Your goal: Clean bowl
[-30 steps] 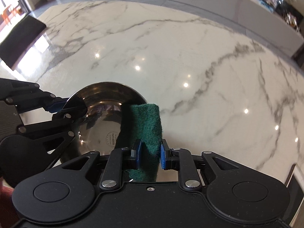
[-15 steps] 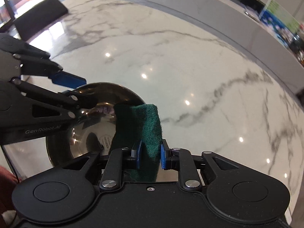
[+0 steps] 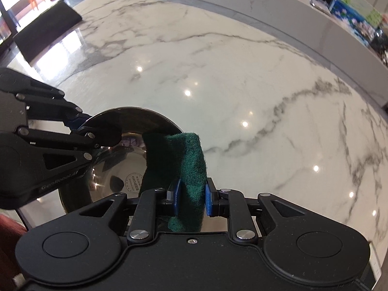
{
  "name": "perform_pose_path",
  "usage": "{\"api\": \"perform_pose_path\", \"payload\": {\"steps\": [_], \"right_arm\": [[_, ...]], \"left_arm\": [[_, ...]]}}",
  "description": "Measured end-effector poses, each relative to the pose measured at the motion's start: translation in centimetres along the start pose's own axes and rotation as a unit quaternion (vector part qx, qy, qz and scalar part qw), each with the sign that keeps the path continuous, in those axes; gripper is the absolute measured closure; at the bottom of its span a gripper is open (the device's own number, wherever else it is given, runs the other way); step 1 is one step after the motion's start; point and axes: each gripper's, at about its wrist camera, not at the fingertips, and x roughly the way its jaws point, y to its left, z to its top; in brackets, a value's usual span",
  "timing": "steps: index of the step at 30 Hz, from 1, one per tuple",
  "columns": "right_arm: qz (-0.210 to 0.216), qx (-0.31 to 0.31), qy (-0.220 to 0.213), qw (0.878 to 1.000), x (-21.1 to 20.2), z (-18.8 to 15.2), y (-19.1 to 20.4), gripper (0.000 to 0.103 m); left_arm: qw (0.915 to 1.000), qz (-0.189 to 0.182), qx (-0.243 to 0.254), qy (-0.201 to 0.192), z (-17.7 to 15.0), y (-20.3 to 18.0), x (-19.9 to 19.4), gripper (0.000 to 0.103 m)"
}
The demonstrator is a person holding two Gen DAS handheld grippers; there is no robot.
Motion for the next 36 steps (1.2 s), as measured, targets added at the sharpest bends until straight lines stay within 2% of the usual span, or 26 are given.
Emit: {"api": "perform_pose_path", "payload": {"steps": [7, 10, 14, 17, 21, 24, 26, 30, 36], "right_arm": [[0.007, 0.065, 0.018, 0.998, -1.0, -1.9, -0.1, 0.083], [0.005, 0.074, 0.015, 0.997, -1.5, -2.7, 0.2, 0.083], [-0.008, 0.053, 0.000, 0.999, -1.3, -3.0, 0.6, 0.083], [-0.019, -0.018, -0.025, 0.999, -1.1, -3.1, 1.3, 0.083], [-0.015, -0.077, -0.041, 0.996, -0.9, -2.7, 1.7, 0.083], [-0.032, -0.118, -0.053, 0.991, -0.5, -2.4, 2.2, 0.083], [-0.035, -0.121, -0.054, 0.991, -0.5, -2.0, 2.2, 0.083], [-0.031, -0.109, -0.046, 0.993, -0.5, -1.4, 1.9, 0.083], [-0.022, -0.057, -0.033, 0.998, -0.3, -1.2, 0.8, 0.083]], "left_arm": [[1.0000, 0.005, 0.006, 0.002, 0.1, -0.5, 0.0, 0.093], [1.0000, 0.001, 0.007, 0.005, 0.0, -0.6, 0.0, 0.093], [0.9999, -0.002, 0.013, 0.001, -0.2, -0.6, -0.2, 0.094], [0.9997, -0.011, 0.020, 0.003, -0.3, -0.5, -0.3, 0.094], [0.9992, -0.038, 0.013, 0.008, -0.1, -0.1, -0.3, 0.090], [0.9990, -0.039, 0.015, 0.018, -0.1, 0.0, 0.1, 0.089], [0.9987, -0.043, 0.014, 0.023, -0.2, 0.1, 0.4, 0.090], [0.9991, -0.025, 0.028, 0.018, -0.4, -0.5, 0.4, 0.091], [0.9995, -0.015, 0.027, 0.004, -0.4, -1.0, -0.1, 0.093]]}}
